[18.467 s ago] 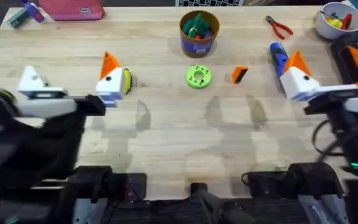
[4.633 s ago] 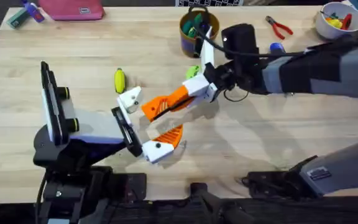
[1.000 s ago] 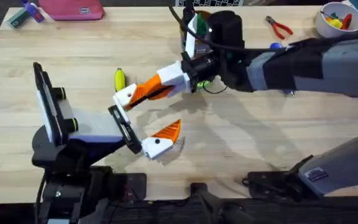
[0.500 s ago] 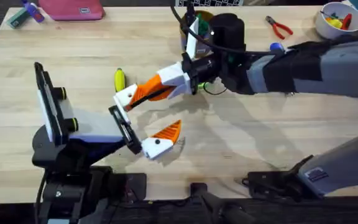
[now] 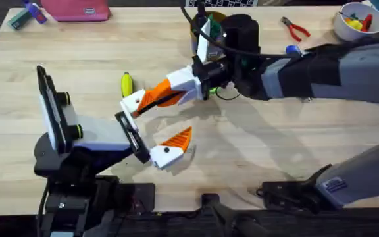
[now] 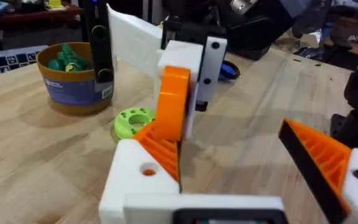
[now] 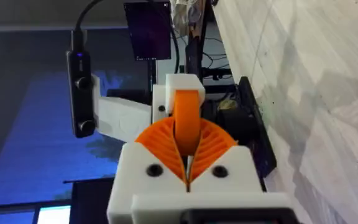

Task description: Pick up the gripper from the table and insert it into the empty holder that is missing its gripper. Then pick up a screw, insert it into the mounting hole, and use the screwdriver to tighten it. Finally, clean up the table by picking up the vegetable and placing it into the bucket.

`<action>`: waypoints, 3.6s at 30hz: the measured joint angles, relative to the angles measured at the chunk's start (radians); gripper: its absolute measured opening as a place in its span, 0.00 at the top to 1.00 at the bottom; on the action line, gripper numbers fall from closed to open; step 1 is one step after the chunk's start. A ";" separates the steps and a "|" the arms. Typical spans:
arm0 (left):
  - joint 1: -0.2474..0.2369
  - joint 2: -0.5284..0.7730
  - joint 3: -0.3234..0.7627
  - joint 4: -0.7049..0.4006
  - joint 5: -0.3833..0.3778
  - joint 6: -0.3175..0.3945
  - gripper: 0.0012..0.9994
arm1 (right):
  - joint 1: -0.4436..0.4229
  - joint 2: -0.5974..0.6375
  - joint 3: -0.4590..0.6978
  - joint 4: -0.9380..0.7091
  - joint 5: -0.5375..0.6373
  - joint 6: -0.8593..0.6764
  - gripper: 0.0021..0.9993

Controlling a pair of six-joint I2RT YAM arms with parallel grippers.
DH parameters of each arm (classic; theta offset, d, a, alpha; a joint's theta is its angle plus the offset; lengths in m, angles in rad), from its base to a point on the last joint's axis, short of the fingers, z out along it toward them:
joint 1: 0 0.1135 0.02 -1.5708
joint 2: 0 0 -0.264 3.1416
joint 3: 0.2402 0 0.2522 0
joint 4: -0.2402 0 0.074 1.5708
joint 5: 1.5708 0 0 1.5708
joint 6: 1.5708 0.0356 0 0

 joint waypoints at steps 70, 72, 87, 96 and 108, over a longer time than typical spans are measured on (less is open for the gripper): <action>-0.007 0.000 0.000 -0.004 0.035 0.001 0.01 | -0.038 -0.104 0.680 -1.728 1.273 -0.915 0.23; -0.007 0.000 0.000 -0.004 0.035 0.000 0.01 | -0.031 -0.070 0.682 -1.728 1.293 -0.900 0.25; -0.007 0.000 0.000 -0.004 0.035 0.000 0.01 | 0.004 0.111 0.682 -1.636 1.334 -0.845 0.48; -0.007 0.000 0.000 -0.004 0.035 0.000 0.01 | 0.011 0.157 0.682 -1.614 1.372 -0.812 0.54; -0.007 0.000 0.000 -0.004 0.035 0.001 0.01 | 0.011 0.192 0.683 -1.590 1.380 -0.805 0.64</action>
